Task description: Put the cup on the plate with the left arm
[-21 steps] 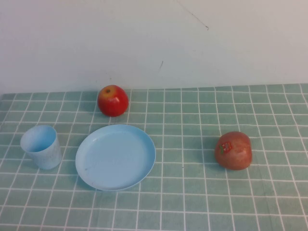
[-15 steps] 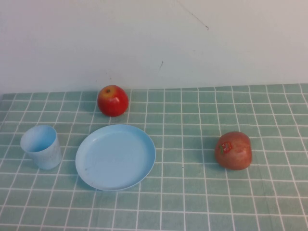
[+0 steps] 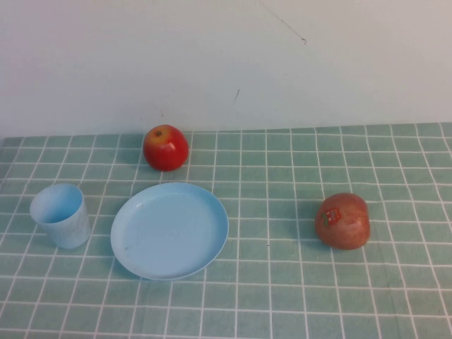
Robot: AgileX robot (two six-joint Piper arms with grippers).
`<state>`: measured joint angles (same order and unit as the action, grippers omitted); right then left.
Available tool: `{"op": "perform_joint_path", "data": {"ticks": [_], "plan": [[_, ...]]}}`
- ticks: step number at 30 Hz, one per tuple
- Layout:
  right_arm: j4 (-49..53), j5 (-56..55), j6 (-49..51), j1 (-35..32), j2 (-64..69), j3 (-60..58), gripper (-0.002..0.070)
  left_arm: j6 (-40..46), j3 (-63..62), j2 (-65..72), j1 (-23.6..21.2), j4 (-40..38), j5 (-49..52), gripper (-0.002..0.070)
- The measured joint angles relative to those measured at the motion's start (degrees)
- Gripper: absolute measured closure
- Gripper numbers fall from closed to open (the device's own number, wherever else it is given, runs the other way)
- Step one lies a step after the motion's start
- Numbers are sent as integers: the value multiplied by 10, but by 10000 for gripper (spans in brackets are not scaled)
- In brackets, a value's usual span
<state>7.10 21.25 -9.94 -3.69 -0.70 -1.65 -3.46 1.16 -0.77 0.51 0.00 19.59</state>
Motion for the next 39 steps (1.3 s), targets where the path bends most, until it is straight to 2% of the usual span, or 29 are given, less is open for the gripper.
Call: {"op": "perform_joint_path", "data": {"ticks": [20, 23, 29, 39], "plan": [[0, 0, 0, 0, 0, 0, 678, 0, 2, 0, 0, -6, -19, 678], [0, 0, 0, 0, 0, 0, 678, 0, 3, 0, 0, -27, -75, 678], [0, 0, 0, 0, 0, 0, 678, -6, 6, 0, 0, -65, -267, 678], [0, 0, 0, 0, 0, 0, 678, -92, 6, 0, 0, -47, -588, 678]]}}
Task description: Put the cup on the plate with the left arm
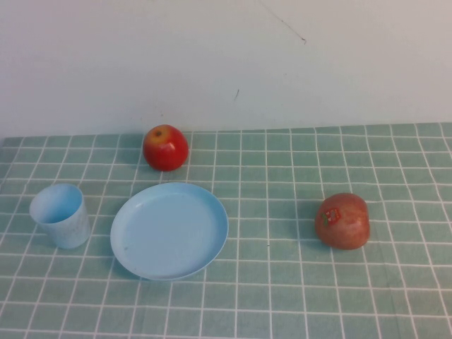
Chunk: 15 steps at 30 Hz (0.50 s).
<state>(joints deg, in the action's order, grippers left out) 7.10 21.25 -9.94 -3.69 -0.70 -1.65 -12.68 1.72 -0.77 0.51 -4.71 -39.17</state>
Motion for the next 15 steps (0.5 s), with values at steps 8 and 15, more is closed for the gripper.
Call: {"op": "perform_joint_path", "data": {"ticks": [8, 15], "plan": [[0, 0, 0, 0, 0, 0, 678, -38, -115, 5, 0, -95, 115, 678], [0, 0, 0, 0, 0, 0, 678, 53, -216, 129, 0, -204, 171, 678]]}}
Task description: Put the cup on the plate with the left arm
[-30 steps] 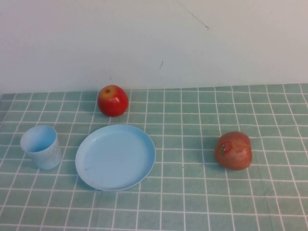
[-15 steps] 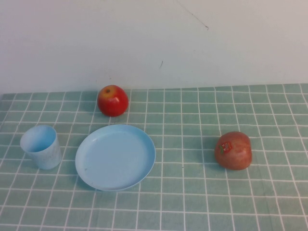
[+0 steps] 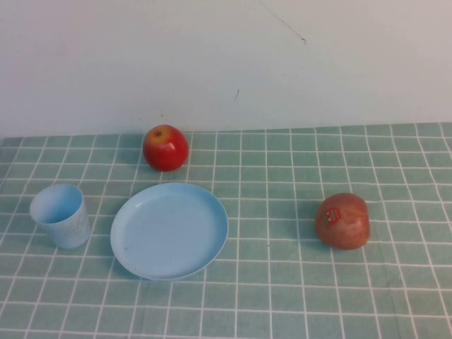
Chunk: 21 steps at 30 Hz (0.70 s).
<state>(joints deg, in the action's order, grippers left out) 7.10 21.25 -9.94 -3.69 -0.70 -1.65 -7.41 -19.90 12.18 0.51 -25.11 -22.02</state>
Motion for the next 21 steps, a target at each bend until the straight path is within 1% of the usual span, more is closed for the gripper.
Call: {"op": "perform_joint_path", "data": {"ticks": [5, 10, 13, 18, 21], "plan": [[0, 0, 0, 0, 0, 0, 678, 43, -52, 119, 0, -5, 84, 678], [0, 0, 0, 0, 0, 0, 678, 144, -95, 255, 0, -4, 171, 678], [0, 0, 0, 0, 0, 0, 678, 185, -112, 316, 0, -3, 209, 678], [0, 0, 0, 0, 0, 0, 678, 194, -120, 368, 0, -3, 248, 678], [0, 0, 0, 0, 0, 0, 678, 196, -122, 388, 0, -1, 297, 678]]}}
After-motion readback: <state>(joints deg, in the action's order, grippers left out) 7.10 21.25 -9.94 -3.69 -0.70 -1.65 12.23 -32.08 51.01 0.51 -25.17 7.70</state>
